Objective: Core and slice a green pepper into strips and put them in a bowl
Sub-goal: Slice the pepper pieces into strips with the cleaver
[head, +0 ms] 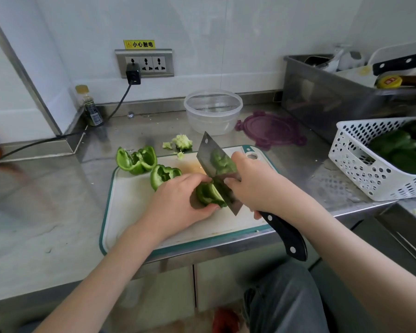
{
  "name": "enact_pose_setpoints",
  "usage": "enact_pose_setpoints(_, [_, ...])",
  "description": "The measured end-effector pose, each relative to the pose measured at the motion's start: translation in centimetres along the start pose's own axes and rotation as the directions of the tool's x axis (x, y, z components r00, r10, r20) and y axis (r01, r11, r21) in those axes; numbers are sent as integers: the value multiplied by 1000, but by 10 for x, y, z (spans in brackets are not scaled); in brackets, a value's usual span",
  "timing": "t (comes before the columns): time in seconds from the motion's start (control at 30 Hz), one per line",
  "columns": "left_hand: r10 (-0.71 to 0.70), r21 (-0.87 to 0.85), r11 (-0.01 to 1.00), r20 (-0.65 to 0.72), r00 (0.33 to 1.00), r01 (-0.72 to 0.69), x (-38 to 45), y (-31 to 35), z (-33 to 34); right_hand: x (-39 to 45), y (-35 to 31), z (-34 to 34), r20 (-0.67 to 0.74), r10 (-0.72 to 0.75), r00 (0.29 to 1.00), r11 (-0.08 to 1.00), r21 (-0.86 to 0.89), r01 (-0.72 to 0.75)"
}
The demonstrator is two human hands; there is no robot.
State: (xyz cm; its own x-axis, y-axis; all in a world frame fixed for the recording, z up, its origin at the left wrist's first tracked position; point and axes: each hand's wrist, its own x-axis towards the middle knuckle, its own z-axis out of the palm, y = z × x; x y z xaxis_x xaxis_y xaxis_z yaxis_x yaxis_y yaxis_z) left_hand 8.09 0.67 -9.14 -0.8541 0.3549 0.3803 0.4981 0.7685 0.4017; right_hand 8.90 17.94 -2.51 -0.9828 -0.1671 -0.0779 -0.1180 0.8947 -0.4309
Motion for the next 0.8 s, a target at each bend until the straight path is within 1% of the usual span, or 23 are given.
enact_pose_setpoints(0.2, [-12,-17,1000,-15,1000,12,1,0,3,-2,-4,7,-13,-27,1000,997,-79,26])
enact_pose_setpoints(0.57, [-7,-14,1000,2,1000,7,-1,4,0,16,-3,11,33,-37,999,992,-117,41])
enact_pose_setpoints(0.63, [-10,-20,1000,-13,1000,10,-2,6,0,20,-8,13,20,-32,999,988,-153,35])
enact_pose_setpoints(0.73, [-1,-26,1000,-33,999,0,-3,6,0,20,-15,17,-35,-39,999,967,-254,29])
enact_pose_setpoints(0.8, [4,-27,1000,-32,999,-5,-3,5,0,21,-13,17,-43,-43,998,971,-237,31])
